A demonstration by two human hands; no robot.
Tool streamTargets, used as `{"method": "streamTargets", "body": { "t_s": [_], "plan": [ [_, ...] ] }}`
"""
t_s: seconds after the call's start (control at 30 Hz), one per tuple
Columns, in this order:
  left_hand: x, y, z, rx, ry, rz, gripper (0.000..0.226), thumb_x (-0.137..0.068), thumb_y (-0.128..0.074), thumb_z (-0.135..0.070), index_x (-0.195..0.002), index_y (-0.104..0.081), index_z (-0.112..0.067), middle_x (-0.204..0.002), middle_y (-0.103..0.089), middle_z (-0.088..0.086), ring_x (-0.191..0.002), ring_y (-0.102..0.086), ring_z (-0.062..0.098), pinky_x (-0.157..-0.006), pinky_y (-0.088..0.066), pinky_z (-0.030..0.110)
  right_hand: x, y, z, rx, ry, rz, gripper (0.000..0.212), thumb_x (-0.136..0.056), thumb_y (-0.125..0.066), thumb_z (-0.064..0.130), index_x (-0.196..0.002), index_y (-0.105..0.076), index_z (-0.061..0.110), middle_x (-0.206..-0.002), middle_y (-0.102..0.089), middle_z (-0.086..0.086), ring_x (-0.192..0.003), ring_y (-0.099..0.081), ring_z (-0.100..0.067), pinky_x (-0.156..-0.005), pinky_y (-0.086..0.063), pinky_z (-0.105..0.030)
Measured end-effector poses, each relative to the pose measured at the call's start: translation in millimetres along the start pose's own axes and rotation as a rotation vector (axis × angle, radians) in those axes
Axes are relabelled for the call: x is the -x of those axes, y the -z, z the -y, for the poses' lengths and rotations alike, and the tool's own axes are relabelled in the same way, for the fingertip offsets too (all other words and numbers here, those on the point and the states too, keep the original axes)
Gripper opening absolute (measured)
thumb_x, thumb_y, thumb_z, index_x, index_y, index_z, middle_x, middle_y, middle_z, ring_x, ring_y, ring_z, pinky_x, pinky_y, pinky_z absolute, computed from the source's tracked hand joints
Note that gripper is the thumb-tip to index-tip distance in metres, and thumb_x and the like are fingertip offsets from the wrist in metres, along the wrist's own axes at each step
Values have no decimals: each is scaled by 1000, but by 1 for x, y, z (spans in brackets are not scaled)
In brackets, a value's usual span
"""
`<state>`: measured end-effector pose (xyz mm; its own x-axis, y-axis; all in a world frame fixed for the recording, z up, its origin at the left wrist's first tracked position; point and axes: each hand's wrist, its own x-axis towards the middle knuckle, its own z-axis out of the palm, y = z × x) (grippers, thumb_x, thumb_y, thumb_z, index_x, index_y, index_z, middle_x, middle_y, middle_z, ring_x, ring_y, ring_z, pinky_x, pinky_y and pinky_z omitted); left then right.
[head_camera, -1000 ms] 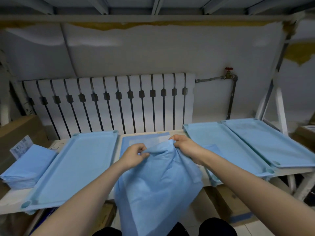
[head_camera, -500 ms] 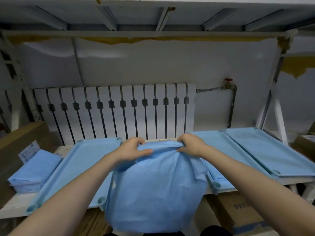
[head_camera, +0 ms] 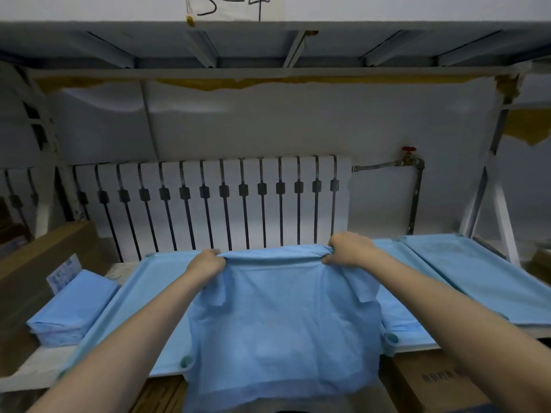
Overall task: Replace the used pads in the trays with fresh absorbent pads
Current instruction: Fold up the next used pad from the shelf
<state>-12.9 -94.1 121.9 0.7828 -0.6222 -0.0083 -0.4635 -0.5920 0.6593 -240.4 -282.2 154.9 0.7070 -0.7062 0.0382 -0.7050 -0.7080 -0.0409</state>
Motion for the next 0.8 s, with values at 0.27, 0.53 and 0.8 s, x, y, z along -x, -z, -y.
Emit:
{"method": "streamTargets", "body": {
  "t_s": [0.27, 0.53, 0.8],
  "plan": [
    [-42, 2, -16, 343, 135, -222, 13, -88, -47, -14, -87, -56, -5, -77, -55, 11, -66, -49, 26, -56, -35, 28, -42, 1, 6, -328, -134, -194, 33, -80, -38, -10, -83, -62, 13, -77, -55, -5, -77, -52, -27, -63, -40, -32],
    [-64, -4, -55, 396, -272, -480, 37, -87, -34, 6, -110, -59, -9, -122, -54, 10, -100, -53, 28, -76, -39, 29, -76, -5, -9, -450, 42, -537, 46, -75, -36, -19, -102, -69, -2, -121, -56, -15, -116, -49, -31, -93, -39, -33],
    [-46, -10, -27, 37, -531, -702, 60, -73, -44, 18, -118, -61, -17, -155, -25, 4, -143, -22, 22, -119, -6, 45, -69, -34, -39, -311, 205, -928, 49, -75, -40, -13, -104, -73, 9, -132, -55, -17, -122, -45, -44, -108, -31, -51]
  ]
}}
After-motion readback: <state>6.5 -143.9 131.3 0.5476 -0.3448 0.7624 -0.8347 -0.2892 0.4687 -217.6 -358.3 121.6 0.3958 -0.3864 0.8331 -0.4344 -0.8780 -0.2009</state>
